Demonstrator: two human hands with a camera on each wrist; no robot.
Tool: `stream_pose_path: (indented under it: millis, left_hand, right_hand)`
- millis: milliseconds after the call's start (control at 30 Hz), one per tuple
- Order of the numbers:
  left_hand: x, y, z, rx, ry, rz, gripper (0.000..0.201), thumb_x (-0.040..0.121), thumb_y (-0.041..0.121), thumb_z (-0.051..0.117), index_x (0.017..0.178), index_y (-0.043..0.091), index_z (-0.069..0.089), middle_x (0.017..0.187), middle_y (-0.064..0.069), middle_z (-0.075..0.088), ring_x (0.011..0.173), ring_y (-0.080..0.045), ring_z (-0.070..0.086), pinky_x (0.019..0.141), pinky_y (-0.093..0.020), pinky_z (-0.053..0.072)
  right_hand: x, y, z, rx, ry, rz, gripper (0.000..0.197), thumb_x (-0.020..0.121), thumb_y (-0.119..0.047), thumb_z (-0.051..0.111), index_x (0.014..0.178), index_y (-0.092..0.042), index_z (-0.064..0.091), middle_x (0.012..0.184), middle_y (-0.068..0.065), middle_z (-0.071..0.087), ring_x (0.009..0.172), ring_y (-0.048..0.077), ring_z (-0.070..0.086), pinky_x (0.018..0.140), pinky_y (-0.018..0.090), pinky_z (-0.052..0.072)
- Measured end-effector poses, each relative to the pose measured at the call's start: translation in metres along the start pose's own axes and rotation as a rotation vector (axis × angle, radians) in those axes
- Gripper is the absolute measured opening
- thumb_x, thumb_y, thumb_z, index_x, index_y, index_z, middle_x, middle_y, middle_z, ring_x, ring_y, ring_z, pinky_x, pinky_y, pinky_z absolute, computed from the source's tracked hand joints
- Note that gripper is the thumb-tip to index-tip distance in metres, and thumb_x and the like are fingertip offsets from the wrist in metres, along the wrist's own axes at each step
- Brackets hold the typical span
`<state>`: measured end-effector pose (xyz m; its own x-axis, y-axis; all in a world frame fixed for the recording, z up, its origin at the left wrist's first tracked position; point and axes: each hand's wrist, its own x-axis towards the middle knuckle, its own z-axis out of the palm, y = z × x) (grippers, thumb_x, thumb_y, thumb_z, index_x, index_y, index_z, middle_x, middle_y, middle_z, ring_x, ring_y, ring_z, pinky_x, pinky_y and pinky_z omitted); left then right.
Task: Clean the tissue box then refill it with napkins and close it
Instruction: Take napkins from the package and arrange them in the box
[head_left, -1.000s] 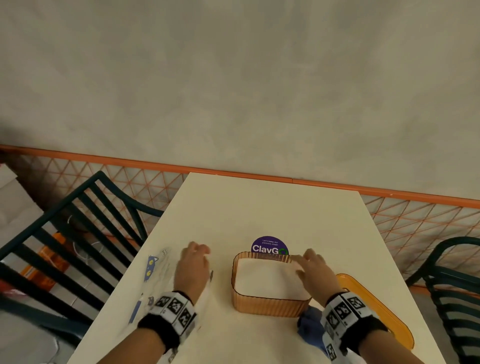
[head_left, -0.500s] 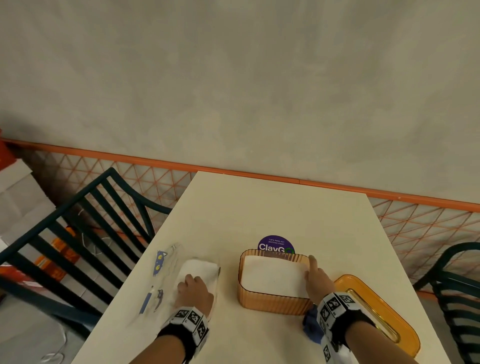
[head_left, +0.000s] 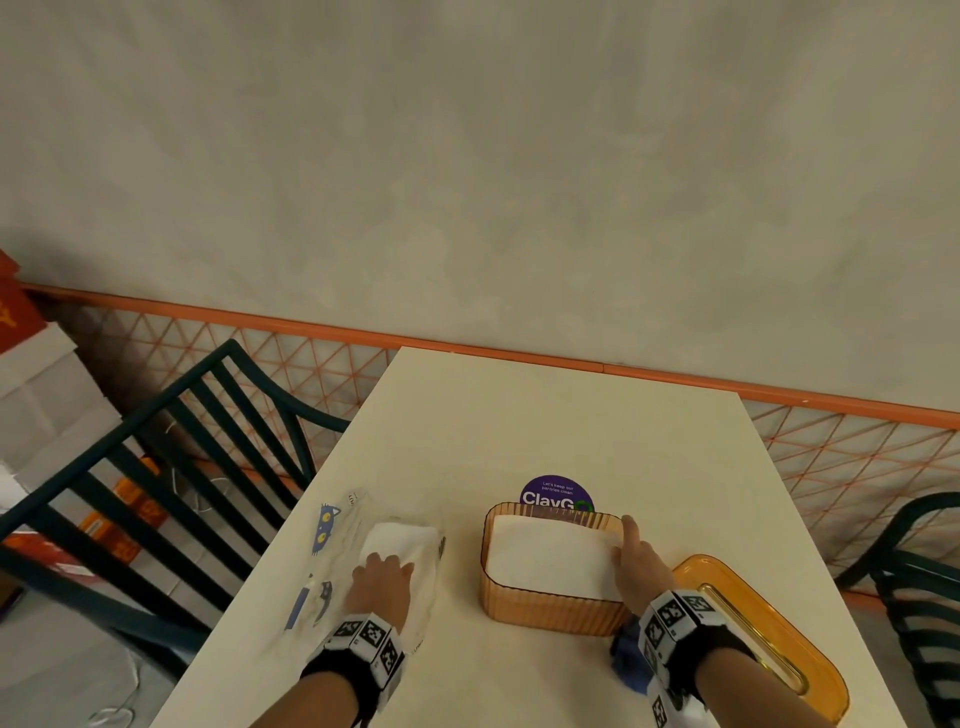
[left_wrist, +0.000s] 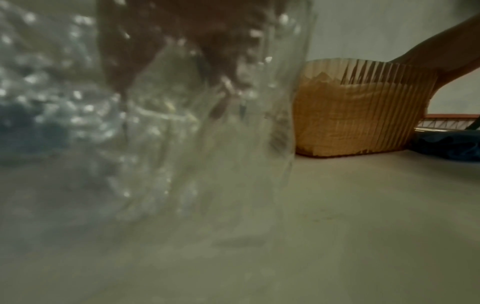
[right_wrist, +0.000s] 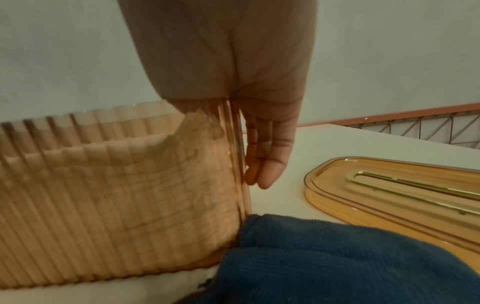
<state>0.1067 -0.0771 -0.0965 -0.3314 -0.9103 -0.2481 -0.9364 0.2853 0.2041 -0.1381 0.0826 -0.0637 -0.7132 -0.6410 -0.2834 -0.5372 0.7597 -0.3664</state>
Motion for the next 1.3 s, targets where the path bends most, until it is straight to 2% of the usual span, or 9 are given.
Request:
stream_pose_path:
  millis: [367, 533, 667, 833, 967, 1033, 1133, 1233, 1300]
  left_hand:
    - [-0.005, -0.005, -0.026, -0.036, 0.009, 0.05, 0.041, 0.103, 0.019, 0.022, 0.142, 0.01, 0.03, 0.15, -0.007, 0.033, 0.137, -0.017, 0.035, 0.113, -0.027, 0.029]
    - [-0.025, 0.004, -0.108, -0.196, 0.245, 0.111, 0.029, 0.099, 0.019, 0.035, 0.118, 0.006, 0.054, 0.112, -0.011, 0.064, 0.103, -0.026, 0.062, 0.086, -0.033, 0.048]
    - [-0.051, 0.03, -0.152, -0.335, 0.361, 0.317, 0.024, 0.098, 0.02, 0.04, 0.099, 0.004, 0.058, 0.081, -0.005, 0.056, 0.077, -0.024, 0.058, 0.068, -0.03, 0.044]
    - [-0.076, 0.068, -0.145, -0.294, 0.472, 0.623, 0.028, 0.098, 0.026, 0.041, 0.117, 0.017, 0.058, 0.106, 0.001, 0.06, 0.094, -0.018, 0.061, 0.076, -0.033, 0.052]
    - [-0.079, 0.074, -0.121, -0.136, 0.418, 0.863, 0.027, 0.082, 0.033, 0.051, 0.107, 0.03, 0.061, 0.094, 0.01, 0.061, 0.081, -0.008, 0.064, 0.052, -0.017, 0.049]
    - [-0.075, 0.073, -0.11, -0.191, 0.372, 0.933, 0.035, 0.083, 0.046, 0.047, 0.113, 0.033, 0.059, 0.107, 0.01, 0.059, 0.098, -0.008, 0.058, 0.072, -0.017, 0.049]
    - [-0.067, 0.072, -0.097, -0.497, 0.253, 0.842, 0.065, 0.078, 0.073, 0.036, 0.131, 0.036, 0.048, 0.138, 0.013, 0.034, 0.129, 0.0, 0.025, 0.107, -0.022, 0.025]
    - [-0.051, 0.078, -0.092, -0.844, 0.134, 0.543, 0.07, 0.084, 0.057, 0.05, 0.144, 0.031, 0.024, 0.146, 0.008, 0.026, 0.133, -0.004, 0.022, 0.109, -0.026, 0.026]
    - [-0.038, 0.085, -0.091, -1.172, -0.197, 0.293, 0.074, 0.089, 0.046, 0.053, 0.148, 0.027, 0.012, 0.148, -0.002, 0.033, 0.132, -0.018, 0.035, 0.105, -0.034, 0.037]
  right_hand:
    - [-0.001, 0.0, -0.01, -0.028, -0.074, -0.025, 0.052, 0.1, -0.028, 0.031, 0.145, -0.012, 0.011, 0.132, 0.014, 0.05, 0.113, 0.028, 0.058, 0.094, 0.036, 0.05]
    - [-0.011, -0.025, -0.056, 0.075, 0.08, -0.149, 0.056, 0.099, -0.037, 0.033, 0.147, -0.012, 0.015, 0.135, 0.018, 0.046, 0.119, 0.031, 0.049, 0.098, 0.04, 0.043]
    - [-0.037, -0.073, -0.087, 0.636, -0.193, -0.216, 0.054, 0.097, -0.045, 0.029, 0.144, -0.021, 0.017, 0.103, 0.017, 0.068, 0.078, 0.025, 0.066, 0.071, 0.035, 0.054]
    - [-0.061, -0.107, -0.101, 1.124, -0.589, -0.138, 0.06, 0.092, -0.061, 0.026, 0.12, -0.01, 0.042, 0.107, 0.026, 0.067, 0.086, 0.039, 0.066, 0.074, 0.045, 0.057]
    - [-0.06, -0.1, -0.113, 1.194, -0.587, -0.159, 0.044, 0.095, -0.037, 0.046, 0.122, -0.003, 0.05, 0.109, 0.02, 0.064, 0.087, 0.033, 0.069, 0.076, 0.046, 0.058]
    - [-0.055, -0.091, -0.116, 1.195, -0.52, -0.159, 0.04, 0.09, -0.014, 0.053, 0.128, -0.006, 0.043, 0.12, 0.019, 0.057, 0.099, 0.035, 0.064, 0.073, 0.048, 0.058]
    - [-0.05, -0.074, -0.12, 1.098, -0.399, -0.177, 0.049, 0.088, -0.001, 0.05, 0.133, -0.016, 0.038, 0.125, 0.013, 0.056, 0.108, 0.033, 0.059, 0.08, 0.045, 0.055]
    - [-0.05, -0.062, -0.125, 1.015, -0.322, -0.232, 0.052, 0.089, 0.0, 0.049, 0.133, -0.024, 0.035, 0.121, 0.005, 0.057, 0.107, 0.025, 0.058, 0.082, 0.037, 0.052]
    - [-0.05, -0.058, -0.126, 0.981, -0.326, -0.28, 0.052, 0.089, 0.0, 0.049, 0.133, -0.024, 0.038, 0.124, 0.005, 0.057, 0.11, 0.024, 0.057, 0.082, 0.035, 0.052]
